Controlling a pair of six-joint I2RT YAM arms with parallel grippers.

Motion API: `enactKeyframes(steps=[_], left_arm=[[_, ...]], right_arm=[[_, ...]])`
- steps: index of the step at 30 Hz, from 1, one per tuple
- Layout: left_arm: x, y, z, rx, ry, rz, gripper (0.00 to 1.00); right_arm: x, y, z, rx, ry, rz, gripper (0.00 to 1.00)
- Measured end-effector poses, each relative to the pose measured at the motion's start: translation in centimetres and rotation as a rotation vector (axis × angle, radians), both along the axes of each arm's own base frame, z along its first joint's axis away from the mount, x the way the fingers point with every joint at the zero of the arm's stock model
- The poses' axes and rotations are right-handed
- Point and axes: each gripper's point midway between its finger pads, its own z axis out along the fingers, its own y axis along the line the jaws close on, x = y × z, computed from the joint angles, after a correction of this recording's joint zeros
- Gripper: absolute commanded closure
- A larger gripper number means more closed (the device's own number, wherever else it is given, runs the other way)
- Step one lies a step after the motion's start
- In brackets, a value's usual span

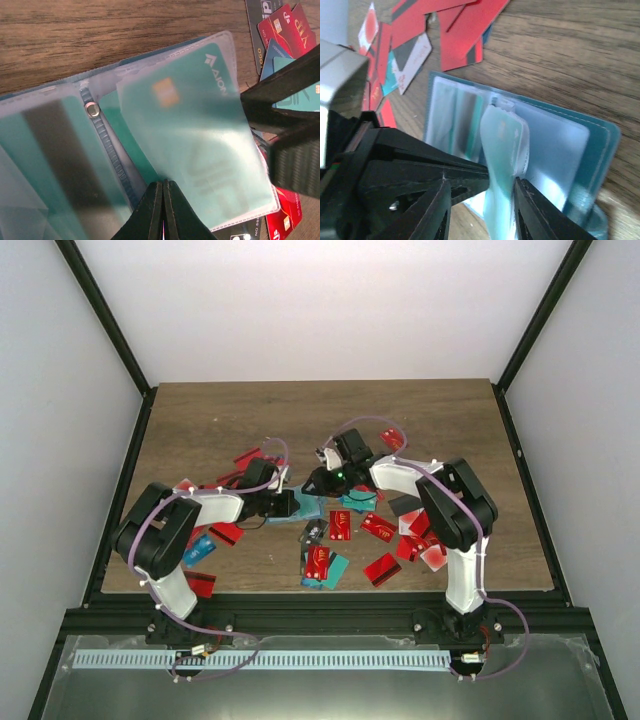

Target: Put the credit cards into the card holder

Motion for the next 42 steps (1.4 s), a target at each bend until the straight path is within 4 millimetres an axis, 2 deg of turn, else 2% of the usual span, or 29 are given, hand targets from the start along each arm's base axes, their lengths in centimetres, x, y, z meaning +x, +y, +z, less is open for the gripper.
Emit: enactKeyframes(steps=[10,16,18,23,30,34,38,42], left_arm=[[0.0,0.1,0.1,0.005,0.000,0.003,0.96],[-0.1,0.1,0.3,0.016,-0.005,0.005,0.96],[-0.1,0.3,0.8,0.026,-0.016,0.012,0.96],[0.3,1.4,3.9,0.048,-0.088,0.057,0.96],[0.3,4.9,7.1,0.144,-0.162,0.169,0.92],[-0.2,6.4,8.9,0.153,-0.214,0.212,0.92],[-0.9,6.4,9.0,0.133,-0.218,0.198,0.92],[-1.6,5.1,8.1,0.087,-0.180,0.141,0.92]], right_arm=[[-0.9,1.4,2.0,0.113,0.016,0.066,0.64],[-2.2,2.3,2.6,0.155,0.049,0.113,0.64],[-2.6,2.6,2.6,0.158,0.059,0.123,0.64],[-3.3,3.2,2.0,0.157,0.087,0.138,0.64],[-3.3,5.4,0.4,0.145,0.123,0.165,0.65],[-3.1,6.6,0.4,0.149,0.124,0.175,0.65],[-2.7,6.8,1.1,0.141,0.098,0.172,0.65],[-2.3,5.5,1.9,0.087,0.055,0.130,0.64]])
